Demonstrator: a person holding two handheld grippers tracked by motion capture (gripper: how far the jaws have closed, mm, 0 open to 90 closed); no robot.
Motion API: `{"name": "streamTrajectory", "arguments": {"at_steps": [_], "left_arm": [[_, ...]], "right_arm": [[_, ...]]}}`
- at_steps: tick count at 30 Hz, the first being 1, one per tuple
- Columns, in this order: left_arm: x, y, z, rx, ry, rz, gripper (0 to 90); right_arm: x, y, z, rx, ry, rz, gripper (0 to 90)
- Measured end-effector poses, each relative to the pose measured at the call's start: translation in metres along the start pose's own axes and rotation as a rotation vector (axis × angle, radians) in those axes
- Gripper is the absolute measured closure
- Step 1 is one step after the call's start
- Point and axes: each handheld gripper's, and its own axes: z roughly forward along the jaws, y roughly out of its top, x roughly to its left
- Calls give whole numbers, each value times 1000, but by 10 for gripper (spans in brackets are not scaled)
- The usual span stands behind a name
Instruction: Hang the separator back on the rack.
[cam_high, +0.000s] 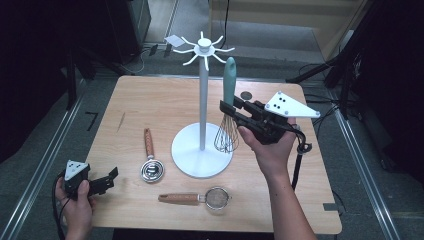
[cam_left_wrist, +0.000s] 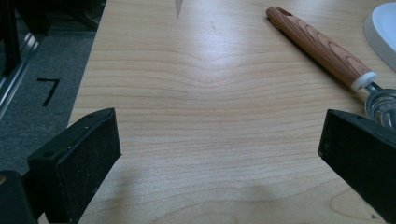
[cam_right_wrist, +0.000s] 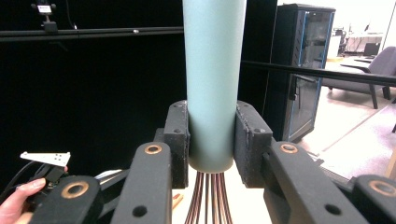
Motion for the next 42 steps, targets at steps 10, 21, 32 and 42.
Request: {"name": "streamTrajectory", "arguments": {"at_steps": [10, 21, 32, 42], "left_arm": [[0, 0, 0, 0, -1, 0, 0], [0, 0, 0, 1, -1, -3, 0], [0, 0, 0, 4, -2, -8, 0], [0, 0, 0, 6, 2, -6, 0]], "right_arm": [[-2, 0, 7, 9, 10, 10, 713], [0, -1, 13, 16, 15, 1, 713], [2, -6, 13, -12, 23, 1, 712], [2, -5, 9, -9, -32, -23, 630]]}}
